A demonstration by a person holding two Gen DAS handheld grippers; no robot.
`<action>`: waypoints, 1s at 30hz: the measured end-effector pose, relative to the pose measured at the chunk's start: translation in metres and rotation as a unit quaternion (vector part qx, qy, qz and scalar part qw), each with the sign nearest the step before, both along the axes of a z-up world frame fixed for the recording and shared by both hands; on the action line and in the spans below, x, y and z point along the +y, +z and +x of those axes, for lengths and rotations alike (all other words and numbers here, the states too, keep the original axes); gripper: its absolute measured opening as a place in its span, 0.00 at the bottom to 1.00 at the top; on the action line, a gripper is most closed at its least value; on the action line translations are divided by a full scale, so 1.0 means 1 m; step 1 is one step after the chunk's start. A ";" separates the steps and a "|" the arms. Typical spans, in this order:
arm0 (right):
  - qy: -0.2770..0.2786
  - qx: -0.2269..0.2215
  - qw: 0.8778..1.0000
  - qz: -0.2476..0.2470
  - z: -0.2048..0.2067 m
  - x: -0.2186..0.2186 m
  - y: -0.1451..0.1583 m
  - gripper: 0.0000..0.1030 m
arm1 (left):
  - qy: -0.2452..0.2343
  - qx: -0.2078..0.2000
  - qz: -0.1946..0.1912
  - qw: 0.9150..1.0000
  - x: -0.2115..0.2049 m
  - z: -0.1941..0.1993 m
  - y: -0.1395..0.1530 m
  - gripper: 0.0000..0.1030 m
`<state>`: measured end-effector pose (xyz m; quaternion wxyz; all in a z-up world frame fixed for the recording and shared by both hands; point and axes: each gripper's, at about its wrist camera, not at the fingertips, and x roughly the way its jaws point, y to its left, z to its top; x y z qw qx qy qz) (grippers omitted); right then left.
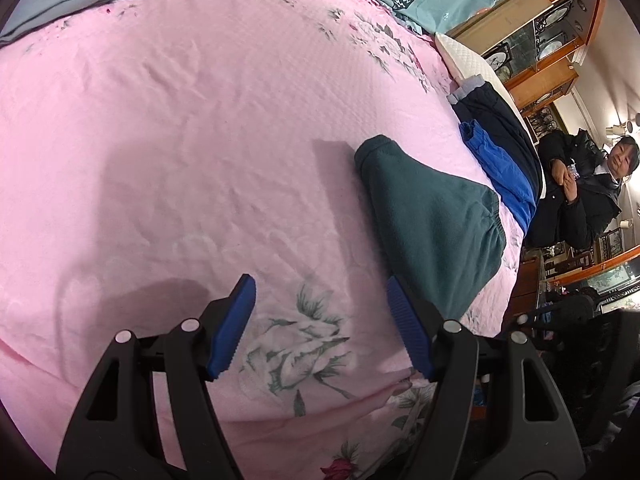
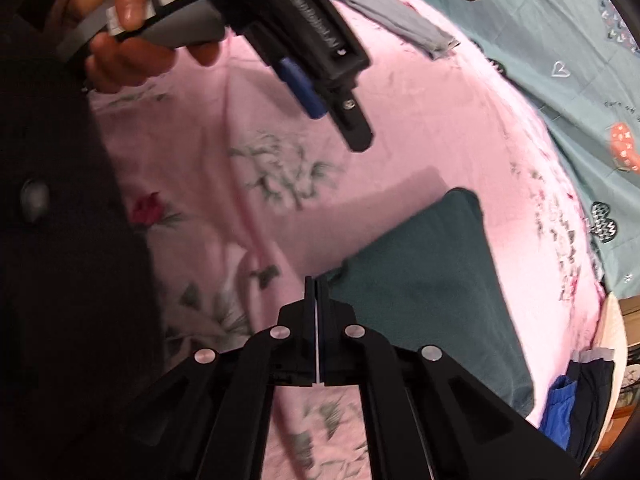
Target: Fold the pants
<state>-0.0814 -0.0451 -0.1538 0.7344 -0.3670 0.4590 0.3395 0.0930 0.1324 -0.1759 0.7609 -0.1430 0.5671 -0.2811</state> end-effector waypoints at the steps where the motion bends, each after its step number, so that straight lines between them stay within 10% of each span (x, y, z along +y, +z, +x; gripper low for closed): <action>1: 0.002 0.002 1.000 -0.006 0.000 -0.001 -0.004 0.00 | -0.001 0.002 -0.001 1.000 -0.002 0.001 -0.001 0.68; 13: 0.004 0.031 0.999 0.025 -0.004 0.008 0.007 0.00 | -0.037 0.049 -0.063 0.996 -0.060 0.041 -0.020 0.73; 17: -0.075 0.006 0.996 0.055 0.013 -0.006 0.018 0.10 | -0.072 0.047 -0.054 0.995 -0.091 0.053 -0.024 0.70; 20: -0.099 -0.021 0.993 0.064 0.018 -0.009 0.023 0.29 | -0.082 0.063 -0.071 0.992 -0.105 0.064 -0.026 0.57; 26: -0.078 -0.020 0.996 0.034 0.008 0.012 -0.006 0.29 | -0.105 0.058 -0.065 0.991 -0.124 0.077 -0.023 0.34; 30: -0.102 -0.033 0.994 0.015 0.017 0.012 -0.014 0.06 | -0.105 0.060 -0.061 0.991 -0.129 0.086 -0.023 0.24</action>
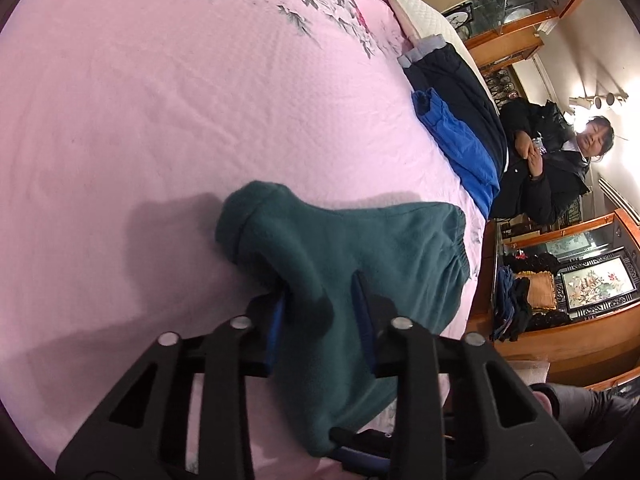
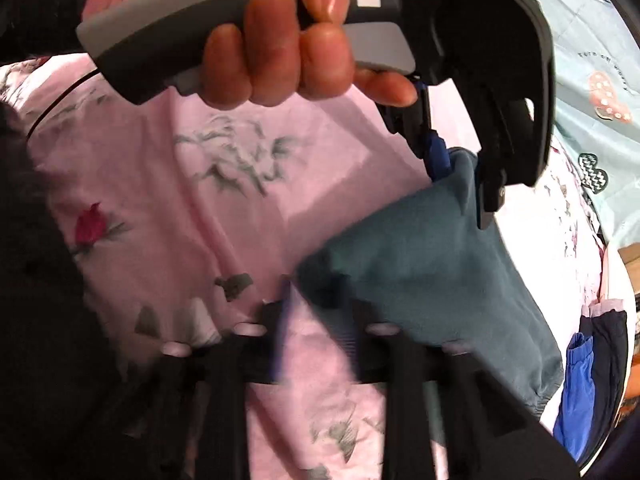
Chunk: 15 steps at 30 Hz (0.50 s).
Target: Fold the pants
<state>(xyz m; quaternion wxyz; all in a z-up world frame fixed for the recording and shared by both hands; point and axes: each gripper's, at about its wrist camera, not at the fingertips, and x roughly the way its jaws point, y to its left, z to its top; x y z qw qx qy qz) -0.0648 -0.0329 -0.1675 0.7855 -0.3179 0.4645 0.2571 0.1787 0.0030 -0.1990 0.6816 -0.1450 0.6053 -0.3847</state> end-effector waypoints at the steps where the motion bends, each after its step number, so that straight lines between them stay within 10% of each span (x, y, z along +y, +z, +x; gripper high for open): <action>1: 0.004 -0.005 1.000 0.011 -0.003 -0.001 0.011 0.05 | 0.001 -0.003 0.000 1.000 0.001 0.001 0.002 0.22; 10: -0.042 0.060 0.996 0.050 -0.013 -0.047 0.026 0.19 | 0.077 -0.015 0.029 0.997 0.048 -0.005 0.000 0.33; 15: -0.238 0.043 0.948 0.205 0.024 -0.133 0.062 0.43 | 0.078 -0.118 0.043 0.989 0.035 -0.035 0.053 0.79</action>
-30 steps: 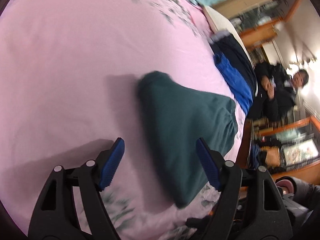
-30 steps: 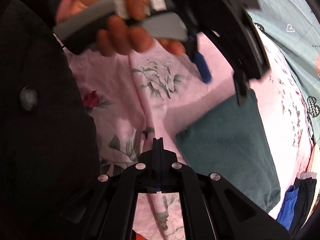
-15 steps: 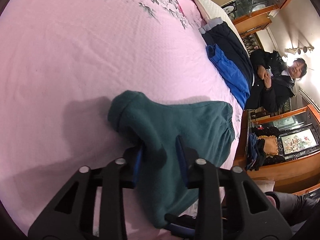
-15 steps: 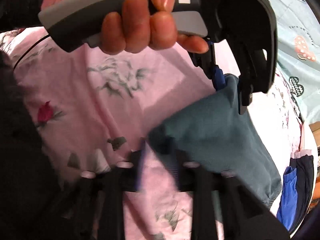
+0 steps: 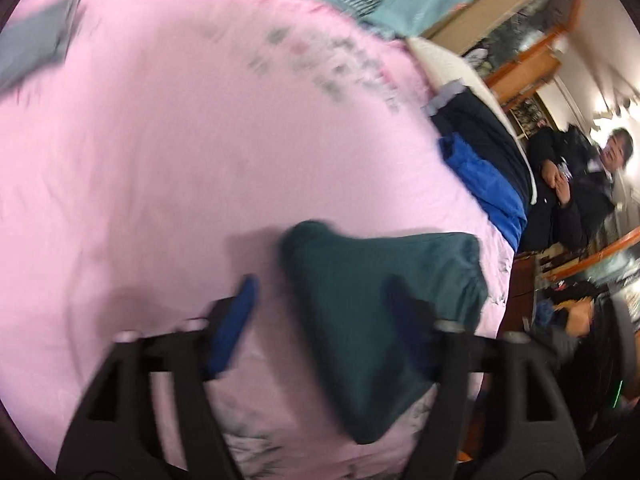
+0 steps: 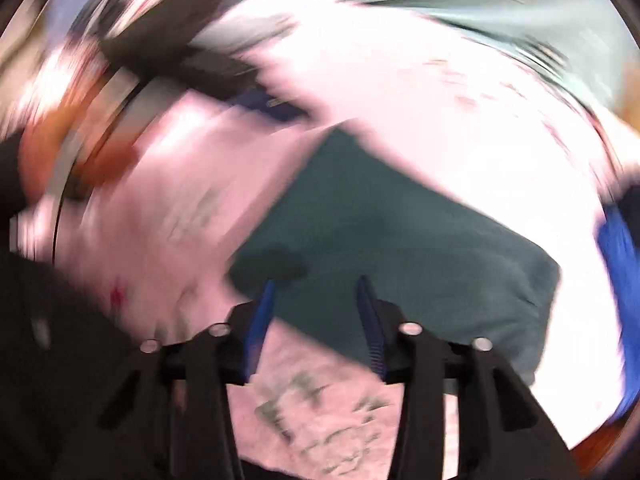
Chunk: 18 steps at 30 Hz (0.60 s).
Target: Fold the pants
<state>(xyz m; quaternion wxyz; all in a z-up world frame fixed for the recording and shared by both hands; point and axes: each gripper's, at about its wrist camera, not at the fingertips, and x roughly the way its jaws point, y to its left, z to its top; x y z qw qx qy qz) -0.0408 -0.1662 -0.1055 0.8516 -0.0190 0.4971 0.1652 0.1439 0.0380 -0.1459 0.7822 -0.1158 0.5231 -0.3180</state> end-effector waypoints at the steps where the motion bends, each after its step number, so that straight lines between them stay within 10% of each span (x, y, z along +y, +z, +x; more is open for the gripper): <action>1: -0.022 0.003 1.000 0.010 0.005 -0.010 0.000 0.43 | -0.011 -0.020 0.002 1.000 -0.011 -0.010 0.008 0.81; 8: -0.116 0.038 0.992 -0.020 0.023 -0.089 -0.062 0.45 | -0.098 0.019 0.053 0.994 -0.084 -0.047 -0.031 0.85; 12: -0.111 0.050 0.992 0.019 0.019 -0.105 -0.048 0.46 | -0.127 -0.034 0.152 0.980 -0.108 -0.062 -0.038 0.85; 18: -0.122 0.011 0.991 0.061 0.027 -0.126 -0.017 0.55 | -0.086 -0.025 0.175 0.980 -0.108 -0.054 -0.021 0.85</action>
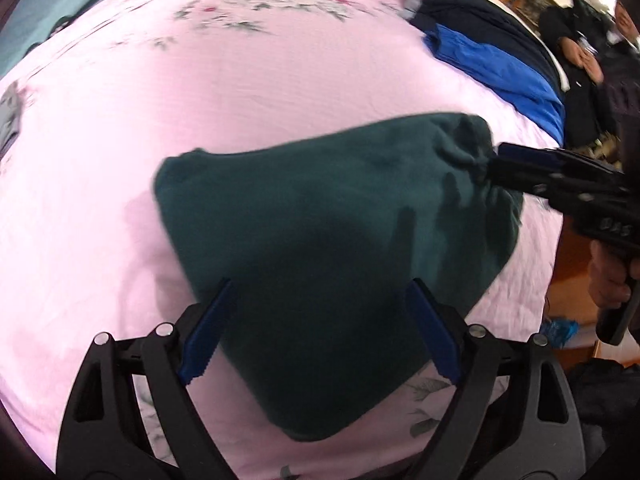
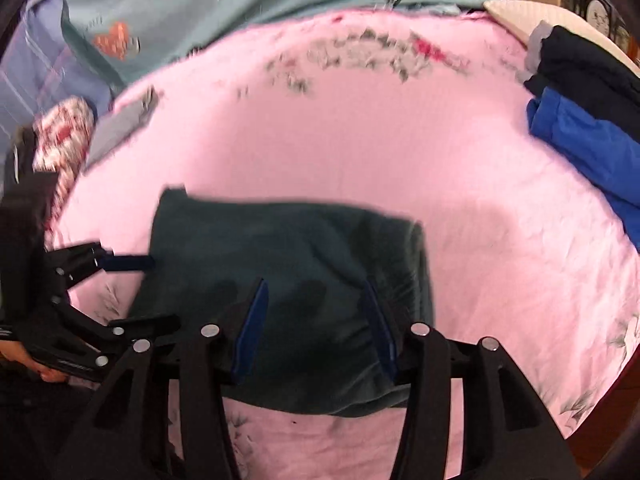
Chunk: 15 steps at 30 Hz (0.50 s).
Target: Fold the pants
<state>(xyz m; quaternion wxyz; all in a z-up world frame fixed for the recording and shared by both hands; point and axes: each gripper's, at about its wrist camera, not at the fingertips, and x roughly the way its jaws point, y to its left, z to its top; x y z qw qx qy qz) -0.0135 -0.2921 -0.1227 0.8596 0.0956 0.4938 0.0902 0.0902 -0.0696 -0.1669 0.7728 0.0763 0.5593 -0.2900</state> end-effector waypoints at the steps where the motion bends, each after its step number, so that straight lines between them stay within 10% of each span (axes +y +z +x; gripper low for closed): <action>1: -0.004 -0.003 1.000 0.000 0.003 -0.007 0.001 0.55 | 0.008 0.000 0.005 1.000 0.000 0.001 0.003 0.85; 15: 0.029 0.047 0.998 0.038 0.038 -0.064 -0.031 0.56 | 0.099 0.030 0.063 0.993 -0.004 0.003 -0.002 0.87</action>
